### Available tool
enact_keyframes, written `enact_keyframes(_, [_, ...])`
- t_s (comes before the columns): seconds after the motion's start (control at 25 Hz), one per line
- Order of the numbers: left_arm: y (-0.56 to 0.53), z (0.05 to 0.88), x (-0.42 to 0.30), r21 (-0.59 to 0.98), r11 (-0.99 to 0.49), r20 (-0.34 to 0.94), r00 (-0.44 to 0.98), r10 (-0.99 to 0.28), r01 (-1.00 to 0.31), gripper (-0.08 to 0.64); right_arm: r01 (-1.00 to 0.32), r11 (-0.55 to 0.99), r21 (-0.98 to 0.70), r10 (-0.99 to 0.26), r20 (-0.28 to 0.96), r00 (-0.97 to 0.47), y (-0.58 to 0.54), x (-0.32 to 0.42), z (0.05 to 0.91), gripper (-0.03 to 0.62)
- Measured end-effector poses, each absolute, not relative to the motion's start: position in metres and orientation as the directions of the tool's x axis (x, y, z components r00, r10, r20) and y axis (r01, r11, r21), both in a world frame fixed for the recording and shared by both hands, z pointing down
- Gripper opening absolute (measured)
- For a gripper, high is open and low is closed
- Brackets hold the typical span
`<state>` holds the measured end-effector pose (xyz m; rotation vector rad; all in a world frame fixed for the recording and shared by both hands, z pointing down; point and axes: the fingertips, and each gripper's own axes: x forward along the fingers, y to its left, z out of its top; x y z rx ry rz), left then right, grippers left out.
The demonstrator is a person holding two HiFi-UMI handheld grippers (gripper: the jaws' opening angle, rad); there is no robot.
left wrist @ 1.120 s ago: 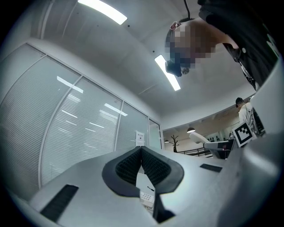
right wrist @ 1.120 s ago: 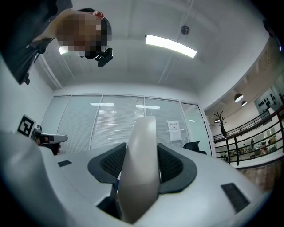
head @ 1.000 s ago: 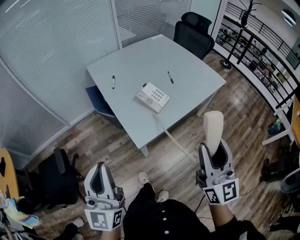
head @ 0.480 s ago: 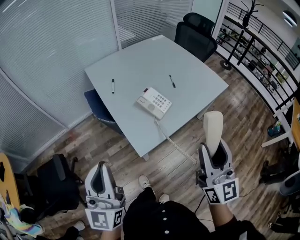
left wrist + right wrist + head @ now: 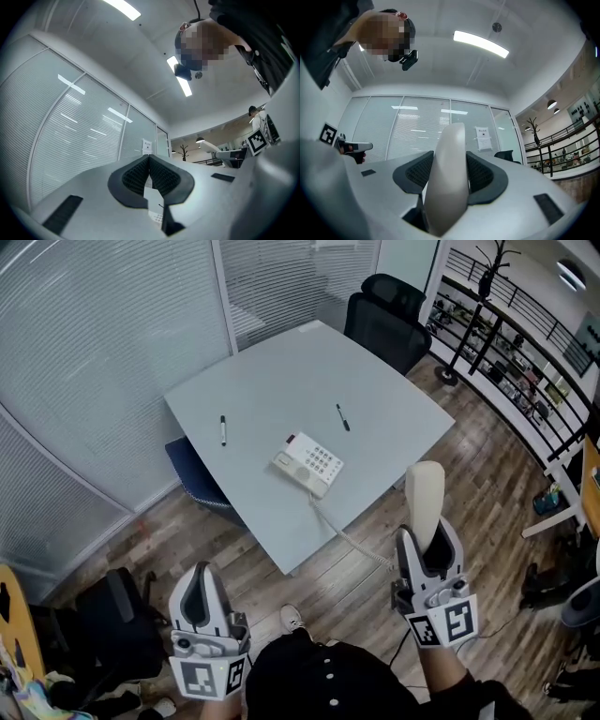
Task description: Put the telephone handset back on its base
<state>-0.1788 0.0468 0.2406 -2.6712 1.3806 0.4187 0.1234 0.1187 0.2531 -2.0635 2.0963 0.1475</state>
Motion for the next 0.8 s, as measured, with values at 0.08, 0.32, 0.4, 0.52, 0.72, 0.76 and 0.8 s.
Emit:
enact_keyframes(0.08, [0.039, 0.238, -0.179, 0.033, -0.587, -0.299, 0.552, -0.778, -0.809, 0.015, -0.998, 0.017, -0.062, -0.977, -0.214, -0.003, 0.113, 0.123, 0.251, 0.232])
enact_keyframes(0.32, [0.019, 0.234, -0.181, 0.025, -0.605, -0.312, 0.569, -0.761, -0.796, 0.015, -0.998, -0.001, -0.060, -0.973, -0.232, 0.015, 0.096, 0.120, 0.244, 0.232])
enact_keyframes(0.4, [0.013, 0.233, -0.183, 0.023, -0.609, -0.315, 0.573, -0.757, -0.792, 0.015, -0.998, -0.007, -0.059, -0.972, -0.235, 0.021, 0.092, 0.119, 0.244, 0.232])
enact_keyframes(0.52, [0.004, 0.233, -0.186, 0.021, -0.618, -0.320, 0.581, -0.749, -0.786, 0.015, -0.998, -0.017, -0.060, -0.971, -0.239, 0.031, 0.085, 0.116, 0.245, 0.232])
enact_keyframes(0.72, [-0.010, 0.235, -0.190, 0.019, -0.631, -0.324, 0.592, -0.738, -0.776, 0.015, -0.998, -0.031, -0.057, -0.969, -0.243, 0.044, 0.075, 0.110, 0.246, 0.232])
enact_keyframes(0.76, [-0.012, 0.236, -0.190, 0.019, -0.633, -0.323, 0.595, -0.736, -0.774, 0.015, -0.998, -0.034, -0.057, -0.969, -0.242, 0.047, 0.074, 0.109, 0.246, 0.232])
enact_keyframes(0.8, [-0.014, 0.237, -0.191, 0.019, -0.635, -0.322, 0.597, -0.735, -0.772, 0.015, -0.998, -0.036, -0.056, -0.969, -0.241, 0.048, 0.073, 0.108, 0.246, 0.232])
